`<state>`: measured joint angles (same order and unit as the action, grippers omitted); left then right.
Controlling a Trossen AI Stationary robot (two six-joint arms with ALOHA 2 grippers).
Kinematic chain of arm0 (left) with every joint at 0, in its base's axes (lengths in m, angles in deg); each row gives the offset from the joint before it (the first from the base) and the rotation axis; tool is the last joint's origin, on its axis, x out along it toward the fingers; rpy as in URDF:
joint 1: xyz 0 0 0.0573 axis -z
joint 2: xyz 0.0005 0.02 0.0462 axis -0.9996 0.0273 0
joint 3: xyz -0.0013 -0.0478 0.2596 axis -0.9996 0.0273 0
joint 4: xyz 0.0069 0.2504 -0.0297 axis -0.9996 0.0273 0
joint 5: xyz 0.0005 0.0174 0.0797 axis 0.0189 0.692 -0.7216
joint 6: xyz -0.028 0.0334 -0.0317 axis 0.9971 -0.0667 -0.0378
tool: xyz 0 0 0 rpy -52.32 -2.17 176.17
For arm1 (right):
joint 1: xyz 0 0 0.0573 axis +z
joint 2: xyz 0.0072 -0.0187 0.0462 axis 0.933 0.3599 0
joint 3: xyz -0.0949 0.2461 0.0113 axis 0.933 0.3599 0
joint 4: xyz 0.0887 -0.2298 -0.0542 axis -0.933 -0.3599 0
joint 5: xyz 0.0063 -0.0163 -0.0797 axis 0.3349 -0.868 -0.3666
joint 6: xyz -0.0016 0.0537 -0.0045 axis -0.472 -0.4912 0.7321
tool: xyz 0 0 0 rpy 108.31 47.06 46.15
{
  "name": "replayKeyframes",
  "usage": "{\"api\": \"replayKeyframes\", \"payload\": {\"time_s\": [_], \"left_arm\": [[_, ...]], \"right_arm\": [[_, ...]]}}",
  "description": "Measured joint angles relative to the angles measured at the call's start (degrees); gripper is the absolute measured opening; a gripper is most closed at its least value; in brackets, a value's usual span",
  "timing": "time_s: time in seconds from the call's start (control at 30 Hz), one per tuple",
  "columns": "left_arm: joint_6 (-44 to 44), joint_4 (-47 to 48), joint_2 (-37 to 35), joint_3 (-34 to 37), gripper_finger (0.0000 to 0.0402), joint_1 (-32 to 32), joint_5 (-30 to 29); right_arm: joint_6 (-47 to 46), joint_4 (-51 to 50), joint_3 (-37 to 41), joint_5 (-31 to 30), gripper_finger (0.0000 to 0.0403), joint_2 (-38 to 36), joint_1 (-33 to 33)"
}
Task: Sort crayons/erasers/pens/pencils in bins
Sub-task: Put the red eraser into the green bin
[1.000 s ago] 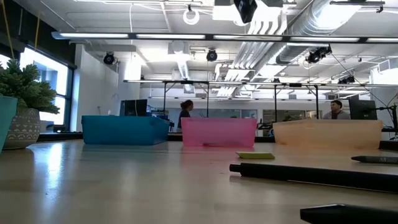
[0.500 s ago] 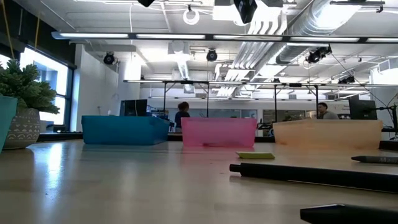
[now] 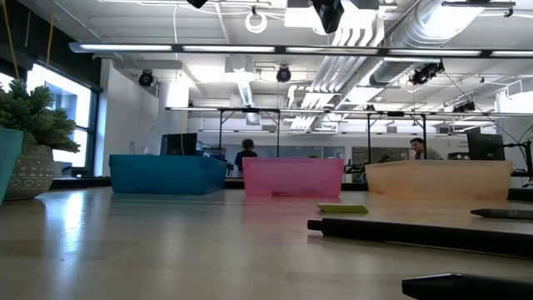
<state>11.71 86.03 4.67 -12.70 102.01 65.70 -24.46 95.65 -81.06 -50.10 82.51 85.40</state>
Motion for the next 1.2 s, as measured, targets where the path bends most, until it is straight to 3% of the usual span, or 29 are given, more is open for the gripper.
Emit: {"api": "replayKeyframes", "payload": {"time_s": [0.17, 0.4, 0.6, 0.9, 1.2], "left_arm": [[0.1, 0.4, 0.0, 0.0, 0.0013, 0.4, 0.0], [4.1, 7.0, -0.1, 0.0, 0.0010, 1.4, 0.2], [11.1, 15.9, -0.7, 0.0, 0.0011, 3.0, 6.1], [21.7, 29.9, -1.2, 0.0, 0.0011, 8.2, 15.5], [32.8, 43.7, -1.2, 0.0, 0.0011, 17.7, 22.0]], "right_arm": [[0.0, -0.2, 0.0, 0.0, 0.0023, 0.0, 0.0], [-4.4, -5.9, 0.0, 0.2, 0.0112, 0.0, -0.4], [-10.4, -17.6, 0.0, 5.2, 0.0163, 0.0, -0.8], [-15.5, -33.8, 0.0, 11.8, 0.0160, 0.0, -0.7], [-15.4, -43.5, 0.0, 14.7, 0.0154, 0.0, -0.1]]}}
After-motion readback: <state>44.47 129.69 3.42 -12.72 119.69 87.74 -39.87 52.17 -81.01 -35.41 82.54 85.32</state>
